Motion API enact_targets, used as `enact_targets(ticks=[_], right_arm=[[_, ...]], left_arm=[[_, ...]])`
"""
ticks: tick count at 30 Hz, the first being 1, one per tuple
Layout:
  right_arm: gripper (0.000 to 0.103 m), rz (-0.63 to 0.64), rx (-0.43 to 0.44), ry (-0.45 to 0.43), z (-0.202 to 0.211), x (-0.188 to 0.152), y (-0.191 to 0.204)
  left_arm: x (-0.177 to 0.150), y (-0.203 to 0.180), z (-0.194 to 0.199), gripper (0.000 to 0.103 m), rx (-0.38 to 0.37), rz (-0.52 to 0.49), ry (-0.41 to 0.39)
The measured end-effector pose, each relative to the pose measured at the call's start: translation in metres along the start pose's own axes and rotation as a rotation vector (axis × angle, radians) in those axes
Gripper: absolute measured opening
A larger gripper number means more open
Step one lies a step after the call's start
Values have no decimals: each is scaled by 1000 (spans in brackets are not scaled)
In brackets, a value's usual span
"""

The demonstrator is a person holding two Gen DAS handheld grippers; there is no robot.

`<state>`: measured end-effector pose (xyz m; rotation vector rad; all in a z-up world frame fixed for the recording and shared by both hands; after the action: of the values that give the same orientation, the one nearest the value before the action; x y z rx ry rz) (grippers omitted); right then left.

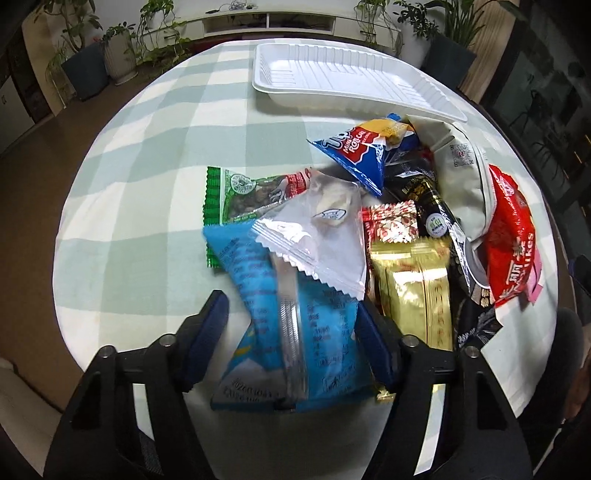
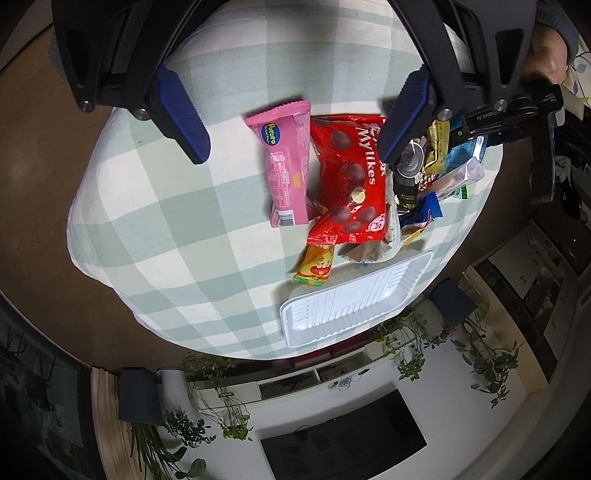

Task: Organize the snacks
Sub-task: 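Grasp the blue wafer pack with the left tool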

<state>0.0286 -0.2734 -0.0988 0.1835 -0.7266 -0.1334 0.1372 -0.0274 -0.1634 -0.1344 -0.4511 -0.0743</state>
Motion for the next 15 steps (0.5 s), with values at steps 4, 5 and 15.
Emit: enact_targets(ticks=[4,5,15], right_arm=[[94,-2,3,2,-1,0,0],[94,0,2,1,-1,0,-1],[87,25,-7,-3,-2,-2,3]], left_arm=[[6,7,0,41,9,4,-17],[7,10,0,39,2,13,-20],[-7,20,15,31,-85,52,-31]])
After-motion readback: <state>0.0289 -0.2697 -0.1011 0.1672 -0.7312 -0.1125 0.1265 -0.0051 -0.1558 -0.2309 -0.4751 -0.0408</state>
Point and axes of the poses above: each gripper's, at about its wrist camera, not at the fingertips, and z roughly against the way its jaws point, y to its left, x to its top, the point moved 5 cm from there along -z, roughly the way its jaws point, and after that the axes turned 8 degrees about z, right-handed, at the moved point
